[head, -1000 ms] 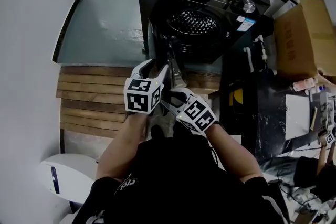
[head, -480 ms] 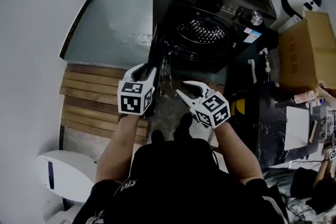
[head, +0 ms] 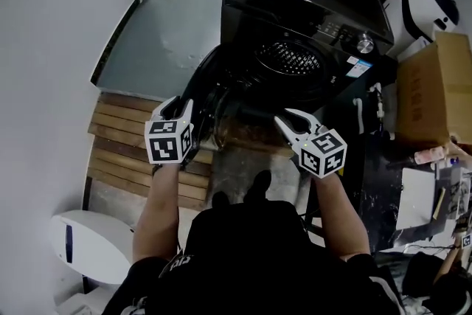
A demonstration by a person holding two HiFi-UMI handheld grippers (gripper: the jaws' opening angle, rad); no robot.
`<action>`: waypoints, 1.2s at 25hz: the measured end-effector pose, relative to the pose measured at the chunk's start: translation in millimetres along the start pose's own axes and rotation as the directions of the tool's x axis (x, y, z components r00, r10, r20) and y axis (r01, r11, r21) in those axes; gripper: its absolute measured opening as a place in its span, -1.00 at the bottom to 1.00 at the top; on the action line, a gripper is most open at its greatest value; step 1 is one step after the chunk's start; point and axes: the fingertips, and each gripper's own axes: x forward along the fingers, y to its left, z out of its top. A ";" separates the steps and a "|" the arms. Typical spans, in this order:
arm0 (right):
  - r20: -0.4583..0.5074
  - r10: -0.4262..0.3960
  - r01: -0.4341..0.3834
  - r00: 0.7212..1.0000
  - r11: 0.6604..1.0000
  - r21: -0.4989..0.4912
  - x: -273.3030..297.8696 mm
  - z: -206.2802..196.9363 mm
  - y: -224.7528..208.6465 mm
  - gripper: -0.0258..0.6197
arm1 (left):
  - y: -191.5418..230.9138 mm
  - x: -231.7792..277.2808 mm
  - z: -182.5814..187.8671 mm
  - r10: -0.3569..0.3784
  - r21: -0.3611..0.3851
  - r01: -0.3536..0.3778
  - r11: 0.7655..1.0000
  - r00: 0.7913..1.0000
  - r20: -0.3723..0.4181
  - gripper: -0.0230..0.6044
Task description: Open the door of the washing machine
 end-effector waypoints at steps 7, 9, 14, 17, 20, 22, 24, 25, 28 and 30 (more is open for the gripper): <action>0.023 0.021 -0.021 1.000 1.000 -0.009 6.9 17.4 -41.0 -0.66 | 20.5 -3.2 19.4 0.105 0.008 -0.105 0.994 0.994 0.034 -0.49; 0.027 0.029 -0.028 0.999 1.000 -0.013 5.5 19.1 -53.0 -0.66 | 22.5 0.9 23.4 0.138 0.035 -0.138 0.990 0.990 0.023 -0.46; 0.034 0.029 -0.029 0.999 1.000 0.007 -6.9 16.6 -91.8 -0.67 | 29.2 4.3 28.7 0.221 0.025 -0.221 0.975 0.975 0.014 -0.48; 0.046 0.019 -0.021 0.999 0.999 0.027 -12.7 17.0 -116.0 -0.67 | 8.7 8.9 47.3 0.237 0.048 -0.240 0.970 0.970 0.055 -0.51; 0.067 0.017 -0.019 0.998 0.999 0.033 -17.7 24.2 -134.5 -0.68 | -30.1 28.1 74.1 0.183 0.084 -0.192 0.978 0.977 0.106 -0.52; 0.078 0.024 -0.026 0.997 0.999 0.029 -23.6 29.0 -142.5 -0.69 | -58.7 43.0 89.6 0.129 0.100 -0.142 0.985 0.983 0.127 -0.53; 0.089 0.028 -0.030 0.996 0.999 0.025 -31.6 34.0 -150.1 -0.69 | -87.3 55.6 103.8 0.068 0.106 -0.084 0.991 0.987 0.147 -0.53; 0.096 0.025 -0.027 0.995 0.999 0.025 -35.7 37.5 -155.3 -0.70 | -101.5 61.7 111.1 0.033 0.106 -0.050 0.993 0.987 0.158 -0.54; 0.121 -0.007 0.003 0.993 1.000 0.029 -45.7 52.5 -173.4 -0.74 | -141.5 81.8 131.8 -0.081 0.105 0.063 0.993 0.981 0.179 -0.56; 0.143 -0.029 0.025 0.989 0.999 0.026 -50.1 64.3 -182.6 -0.76 | -162.6 93.8 145.4 -0.153 0.105 0.135 0.985 0.970 0.191 -0.56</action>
